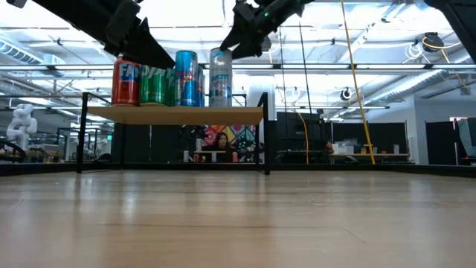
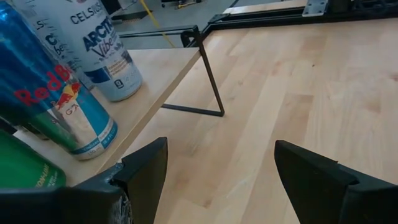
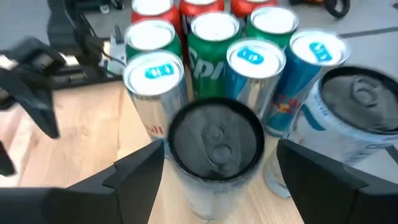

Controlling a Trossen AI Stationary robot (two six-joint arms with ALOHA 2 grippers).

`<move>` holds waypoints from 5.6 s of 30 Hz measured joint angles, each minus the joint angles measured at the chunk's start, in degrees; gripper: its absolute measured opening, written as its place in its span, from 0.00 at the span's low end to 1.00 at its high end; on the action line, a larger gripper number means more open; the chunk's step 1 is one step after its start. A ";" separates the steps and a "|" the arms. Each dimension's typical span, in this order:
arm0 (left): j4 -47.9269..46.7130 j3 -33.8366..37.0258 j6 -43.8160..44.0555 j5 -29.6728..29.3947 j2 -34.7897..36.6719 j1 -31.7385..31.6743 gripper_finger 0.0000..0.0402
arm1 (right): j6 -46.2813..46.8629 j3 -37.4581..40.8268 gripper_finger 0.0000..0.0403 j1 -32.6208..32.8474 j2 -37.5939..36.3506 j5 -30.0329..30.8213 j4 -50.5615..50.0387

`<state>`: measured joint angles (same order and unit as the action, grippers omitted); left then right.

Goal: Place canned beverage on shelf
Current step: Put the left black soda can on the shelf, then put the black soda can on the shelf

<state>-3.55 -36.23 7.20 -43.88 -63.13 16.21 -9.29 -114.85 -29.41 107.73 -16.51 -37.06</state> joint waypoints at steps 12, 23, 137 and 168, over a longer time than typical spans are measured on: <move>-1.91 0.00 1.41 -0.13 0.00 1.20 0.71 | 5.56 -0.02 0.72 4.90 -5.08 10.72 -14.89; -4.58 0.02 4.23 -0.89 0.52 3.16 0.71 | 4.73 18.50 0.37 11.84 -4.97 15.04 1.98; 61.53 3.29 -15.48 34.46 -29.92 1.43 0.71 | 91.96 26.12 0.40 63.36 -23.25 9.33 -43.27; 57.83 -0.61 -15.15 36.61 -35.04 0.35 0.71 | 133.87 26.12 0.67 82.03 -19.71 0.17 -30.66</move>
<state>54.28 -36.84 -7.94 -7.27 -98.17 16.56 124.58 -88.73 52.62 88.02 -16.34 -67.72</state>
